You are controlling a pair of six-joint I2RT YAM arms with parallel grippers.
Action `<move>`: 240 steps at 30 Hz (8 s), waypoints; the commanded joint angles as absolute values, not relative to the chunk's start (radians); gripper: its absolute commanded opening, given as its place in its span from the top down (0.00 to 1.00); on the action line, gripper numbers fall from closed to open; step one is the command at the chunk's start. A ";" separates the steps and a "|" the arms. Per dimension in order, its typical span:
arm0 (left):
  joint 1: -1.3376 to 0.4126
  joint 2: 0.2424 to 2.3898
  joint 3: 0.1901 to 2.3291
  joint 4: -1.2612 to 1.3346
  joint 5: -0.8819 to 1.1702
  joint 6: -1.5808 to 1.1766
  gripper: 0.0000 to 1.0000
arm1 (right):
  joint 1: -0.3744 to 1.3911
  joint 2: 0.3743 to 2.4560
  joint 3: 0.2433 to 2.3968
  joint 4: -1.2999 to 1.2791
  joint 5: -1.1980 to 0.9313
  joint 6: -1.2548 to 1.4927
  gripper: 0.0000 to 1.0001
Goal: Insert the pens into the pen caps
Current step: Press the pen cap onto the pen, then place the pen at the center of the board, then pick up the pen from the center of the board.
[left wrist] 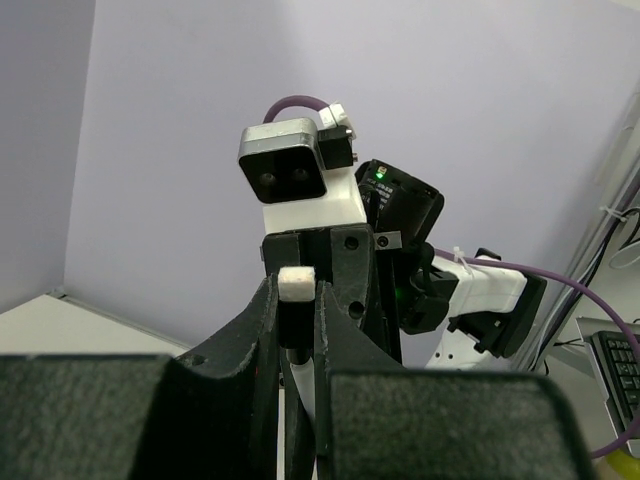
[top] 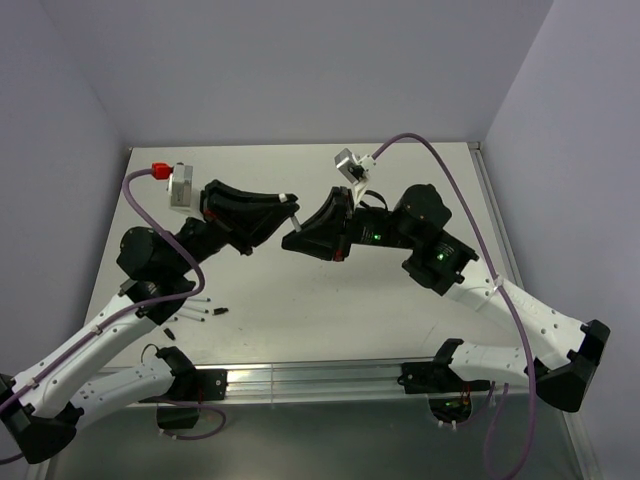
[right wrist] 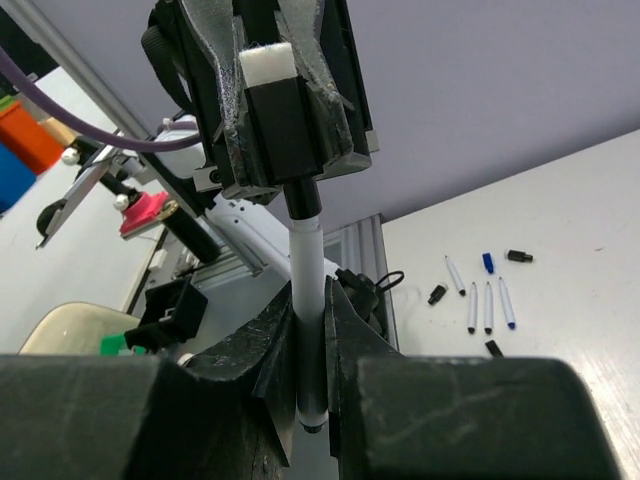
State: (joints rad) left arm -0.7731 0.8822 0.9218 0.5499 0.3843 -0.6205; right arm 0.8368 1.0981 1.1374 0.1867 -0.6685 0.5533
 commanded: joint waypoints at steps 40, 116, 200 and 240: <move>-1.043 0.930 0.713 0.439 0.205 -0.634 1.00 | 0.847 1.115 1.345 0.212 -0.196 0.433 1.00; -1.100 0.805 0.925 0.003 -0.374 -0.611 0.55 | 0.857 1.124 1.379 -0.064 -0.205 0.348 1.00; -0.253 1.138 0.839 -0.755 -0.515 -1.439 0.21 | 0.497 1.414 0.986 -0.067 -0.212 0.543 0.60; -0.112 1.282 0.723 -0.744 -0.486 -1.473 0.44 | 0.497 1.463 0.962 -0.008 -0.313 0.580 0.68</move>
